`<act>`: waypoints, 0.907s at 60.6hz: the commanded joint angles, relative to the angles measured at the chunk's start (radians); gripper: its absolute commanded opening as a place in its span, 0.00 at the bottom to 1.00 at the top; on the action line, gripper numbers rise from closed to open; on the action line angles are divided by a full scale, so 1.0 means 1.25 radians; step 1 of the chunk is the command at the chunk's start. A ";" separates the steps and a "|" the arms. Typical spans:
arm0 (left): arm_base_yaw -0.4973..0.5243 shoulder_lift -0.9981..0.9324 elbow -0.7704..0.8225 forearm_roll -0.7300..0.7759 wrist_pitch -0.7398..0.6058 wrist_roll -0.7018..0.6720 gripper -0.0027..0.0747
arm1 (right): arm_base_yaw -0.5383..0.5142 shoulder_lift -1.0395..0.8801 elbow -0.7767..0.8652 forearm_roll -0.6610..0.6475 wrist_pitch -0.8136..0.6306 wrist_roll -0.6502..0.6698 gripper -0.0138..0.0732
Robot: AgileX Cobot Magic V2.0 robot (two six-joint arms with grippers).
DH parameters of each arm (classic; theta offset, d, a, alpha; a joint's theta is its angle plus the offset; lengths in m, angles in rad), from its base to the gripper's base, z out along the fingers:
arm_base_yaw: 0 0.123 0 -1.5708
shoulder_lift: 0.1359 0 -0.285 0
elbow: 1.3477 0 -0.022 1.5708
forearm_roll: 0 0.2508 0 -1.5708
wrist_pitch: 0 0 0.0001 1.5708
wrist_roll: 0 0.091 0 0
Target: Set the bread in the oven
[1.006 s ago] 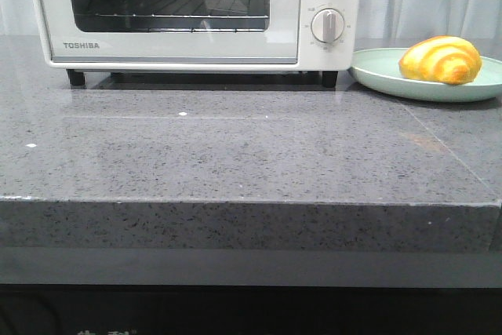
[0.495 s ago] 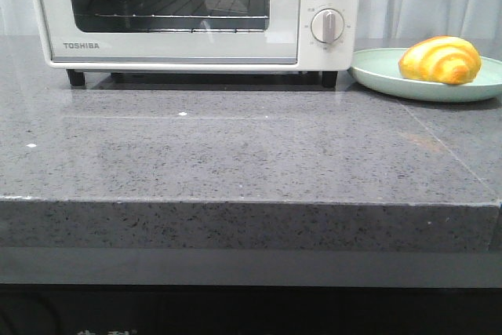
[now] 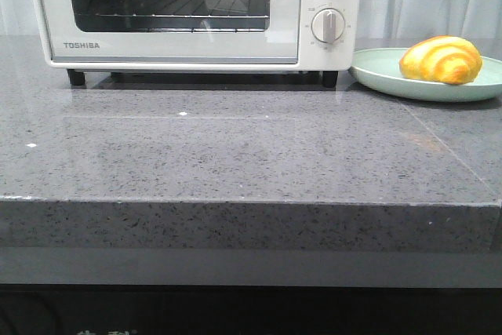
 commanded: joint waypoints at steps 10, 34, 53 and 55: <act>-0.005 0.011 -0.131 -0.011 -0.144 -0.008 0.01 | -0.007 -0.001 -0.156 -0.001 -0.051 -0.005 0.08; -0.009 0.479 -0.479 0.102 0.041 -0.008 0.01 | -0.007 0.272 -0.404 -0.012 0.149 -0.005 0.08; -0.224 0.867 -0.752 0.125 -0.027 0.000 0.01 | -0.007 0.308 -0.429 -0.011 0.196 -0.005 0.08; -0.242 0.899 -0.782 0.125 -0.029 0.000 0.01 | -0.007 0.308 -0.429 -0.011 0.194 -0.005 0.08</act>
